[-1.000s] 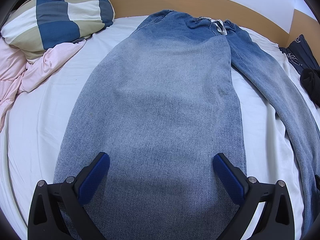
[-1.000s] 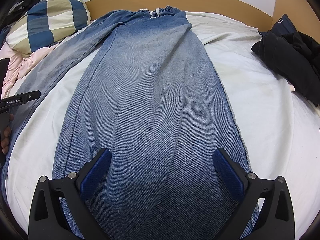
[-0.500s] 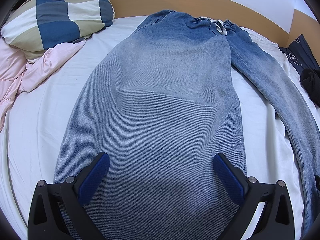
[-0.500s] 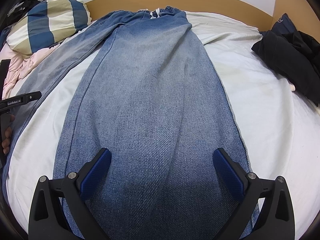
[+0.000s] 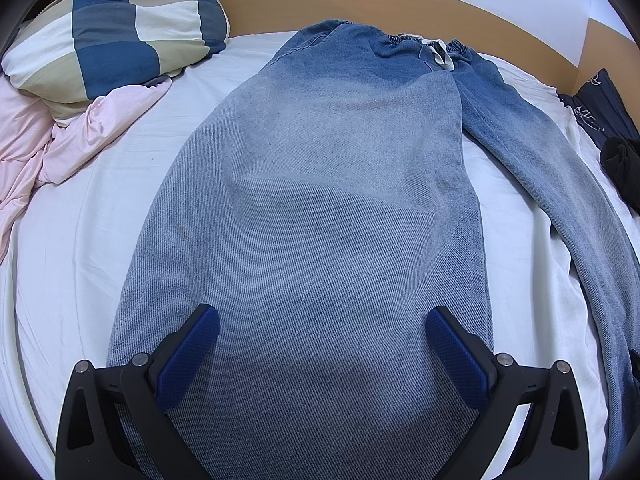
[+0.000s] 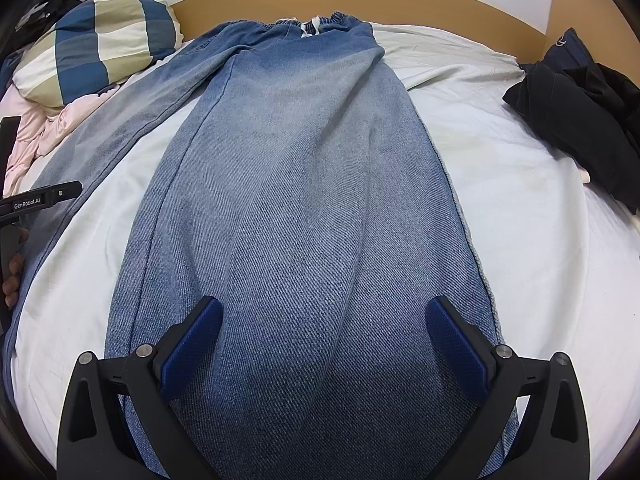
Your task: Fold clothes
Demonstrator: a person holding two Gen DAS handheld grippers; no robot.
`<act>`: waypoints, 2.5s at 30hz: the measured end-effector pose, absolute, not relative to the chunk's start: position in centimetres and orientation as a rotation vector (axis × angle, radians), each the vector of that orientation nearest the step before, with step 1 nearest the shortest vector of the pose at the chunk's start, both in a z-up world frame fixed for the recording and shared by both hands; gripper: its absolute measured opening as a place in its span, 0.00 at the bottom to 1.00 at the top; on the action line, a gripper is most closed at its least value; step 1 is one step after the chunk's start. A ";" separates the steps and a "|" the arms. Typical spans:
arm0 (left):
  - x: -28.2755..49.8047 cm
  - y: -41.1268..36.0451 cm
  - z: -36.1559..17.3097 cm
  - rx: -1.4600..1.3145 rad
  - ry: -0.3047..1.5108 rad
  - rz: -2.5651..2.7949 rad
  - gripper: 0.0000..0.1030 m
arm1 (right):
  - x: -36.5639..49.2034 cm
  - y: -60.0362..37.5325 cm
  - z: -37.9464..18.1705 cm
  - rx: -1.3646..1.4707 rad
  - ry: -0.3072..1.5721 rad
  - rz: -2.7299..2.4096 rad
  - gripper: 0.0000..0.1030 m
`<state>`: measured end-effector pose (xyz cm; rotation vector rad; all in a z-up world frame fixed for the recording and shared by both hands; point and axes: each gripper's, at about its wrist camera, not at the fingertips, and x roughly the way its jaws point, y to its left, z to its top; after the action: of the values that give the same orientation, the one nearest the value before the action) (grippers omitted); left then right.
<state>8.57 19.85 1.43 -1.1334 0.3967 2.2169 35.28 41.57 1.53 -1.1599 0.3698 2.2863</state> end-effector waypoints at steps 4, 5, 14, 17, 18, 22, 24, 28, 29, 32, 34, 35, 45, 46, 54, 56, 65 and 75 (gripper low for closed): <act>8.5 19.9 1.4 -1.134 0.396 2.217 1.00 | 35.2 41.5 1.5 -1.162 0.368 2.284 1.00; 8.5 19.9 1.4 -1.134 0.396 2.217 1.00 | 35.2 41.5 1.5 -1.165 0.369 2.282 1.00; 8.5 19.9 1.4 -1.134 0.397 2.218 1.00 | 34.4 41.9 1.7 -1.209 0.412 2.216 1.00; 8.5 19.9 1.5 -1.134 0.397 2.217 1.00 | 34.7 41.7 1.5 -1.179 0.406 2.230 1.00; 8.5 20.0 1.5 -1.134 0.396 2.217 1.00 | 34.8 41.5 1.5 -1.160 0.397 2.236 1.00; 8.5 20.0 1.5 -1.134 0.397 2.217 1.00 | 34.9 41.5 1.5 -1.157 0.394 2.237 1.00; 8.6 20.1 1.5 -1.134 0.397 2.217 1.00 | 34.9 41.6 1.5 -1.157 0.396 2.238 1.00; 8.6 19.9 1.4 -1.134 0.396 2.217 1.00 | 34.7 41.4 1.4 -1.157 0.395 2.238 1.00; 8.6 19.9 1.4 -1.134 0.394 2.216 1.00 | 34.7 41.5 1.4 -1.157 0.395 2.237 1.00; 8.7 19.8 1.5 -1.134 0.391 2.215 1.00 | 34.9 41.7 1.5 -1.154 0.404 2.241 1.00; 8.7 19.7 1.5 -1.134 0.390 2.215 1.00 | 35.0 41.8 1.5 -1.151 0.412 2.244 1.00; 8.7 19.7 1.5 -1.133 0.389 2.215 1.00 | 35.0 41.9 1.6 -1.150 0.416 2.246 1.00; 8.8 19.6 1.7 -1.137 0.398 2.216 1.00 | 43.7 41.0 3.1 -1.048 0.467 2.182 1.00; 8.8 19.6 1.7 -1.137 0.399 2.217 1.00 | 44.8 40.9 2.9 -1.066 0.451 2.140 1.00; 8.7 19.7 1.6 -1.137 0.397 2.219 1.00 | 50.3 41.1 2.3 -1.086 0.479 2.106 0.96; 8.8 19.7 1.6 -1.137 0.396 2.219 1.00 | 49.5 41.3 2.6 -1.091 0.471 2.130 0.87; 8.8 19.6 1.6 -1.136 0.396 2.220 1.00 | 46.0 42.7 2.6 -1.083 0.454 2.210 0.57; 8.7 19.6 1.6 -1.137 0.400 2.221 1.00 | 46.1 43.1 2.1 -1.053 0.433 2.233 0.60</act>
<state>8.72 19.55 1.65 -1.1369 0.3997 2.2207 46.06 43.10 2.09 -1.0530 0.4334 2.2327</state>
